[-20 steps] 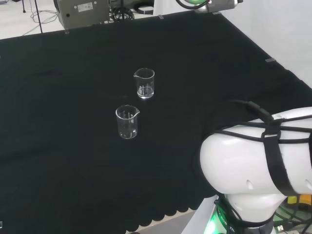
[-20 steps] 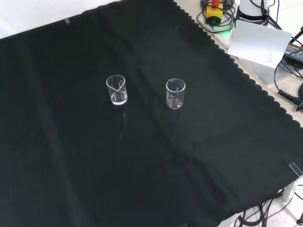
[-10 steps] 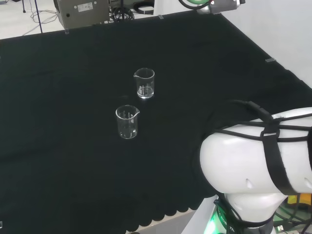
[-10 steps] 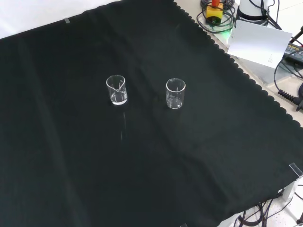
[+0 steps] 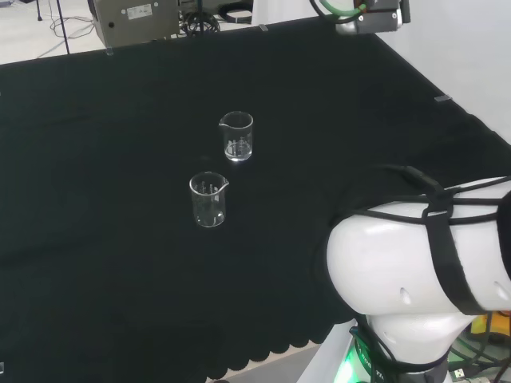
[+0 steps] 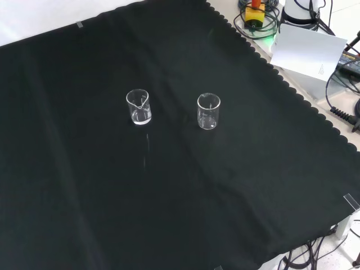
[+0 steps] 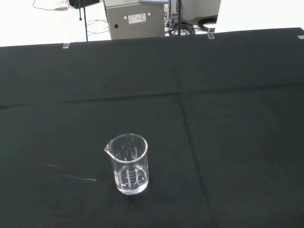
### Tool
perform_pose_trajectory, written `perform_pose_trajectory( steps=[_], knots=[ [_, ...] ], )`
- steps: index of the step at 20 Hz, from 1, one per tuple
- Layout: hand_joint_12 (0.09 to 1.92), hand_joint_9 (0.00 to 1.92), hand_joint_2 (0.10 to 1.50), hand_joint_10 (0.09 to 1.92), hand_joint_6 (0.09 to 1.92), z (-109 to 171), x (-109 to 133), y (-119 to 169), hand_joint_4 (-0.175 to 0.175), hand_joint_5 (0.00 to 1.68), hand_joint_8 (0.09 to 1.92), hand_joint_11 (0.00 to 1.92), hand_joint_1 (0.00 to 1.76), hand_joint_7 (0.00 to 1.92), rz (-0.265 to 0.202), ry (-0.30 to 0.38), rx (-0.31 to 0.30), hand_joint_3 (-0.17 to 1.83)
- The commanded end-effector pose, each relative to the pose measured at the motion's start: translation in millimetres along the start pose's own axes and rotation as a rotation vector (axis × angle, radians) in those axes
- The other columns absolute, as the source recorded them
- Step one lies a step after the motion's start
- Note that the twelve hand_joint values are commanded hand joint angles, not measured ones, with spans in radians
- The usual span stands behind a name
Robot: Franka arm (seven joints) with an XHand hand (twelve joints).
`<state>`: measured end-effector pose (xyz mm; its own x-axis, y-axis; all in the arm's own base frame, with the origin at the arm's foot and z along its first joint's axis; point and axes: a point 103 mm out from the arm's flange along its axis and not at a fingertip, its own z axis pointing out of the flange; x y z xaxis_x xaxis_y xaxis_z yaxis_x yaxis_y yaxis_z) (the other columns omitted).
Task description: Pick up the beaker on the right.
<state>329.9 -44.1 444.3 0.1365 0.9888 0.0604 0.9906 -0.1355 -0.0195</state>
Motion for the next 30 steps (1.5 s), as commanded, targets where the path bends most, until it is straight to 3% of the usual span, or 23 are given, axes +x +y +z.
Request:
perform_pose_trajectory(
  steps=[1, 8, 13, 16, 23, 30],
  knots=[
    [1.41, 0.26, 1.17, 0.69, 0.09, 48.4, -32.1, 44.7, -0.021, 0.30, 0.51, 0.04, 0.20, 0.13, 0.023, 0.052, 0.029, 0.29],
    [1.41, 0.25, 1.17, 0.68, 0.09, 99.2, -48.7, 128.6, -0.027, 0.31, 0.53, 0.05, 0.23, 0.13, 0.008, 0.116, 0.085, 0.29],
    [1.41, 0.23, 1.16, 0.68, 0.09, 126.9, -47.8, 170.7, -0.028, 0.30, 0.54, 0.04, 0.23, 0.11, -0.018, 0.128, 0.098, 0.28],
    [1.41, 0.24, 1.12, 0.68, 0.09, 147.1, -46.0, 184.9, -0.028, 0.30, 0.54, 0.04, 0.27, 0.11, -0.032, 0.177, 0.109, 0.27],
    [1.41, 0.26, 1.05, 0.69, 0.09, 207.2, -39.9, 200.6, -0.023, 0.31, 0.56, 0.04, 0.35, 0.11, -0.072, 0.218, 0.169, 0.24],
    [1.42, 0.32, 0.94, 0.70, 0.09, 240.5, -27.3, 209.4, -0.025, 0.33, 0.60, 0.07, 0.53, 0.17, -0.120, 0.251, 0.207, 0.21]
  ],
)
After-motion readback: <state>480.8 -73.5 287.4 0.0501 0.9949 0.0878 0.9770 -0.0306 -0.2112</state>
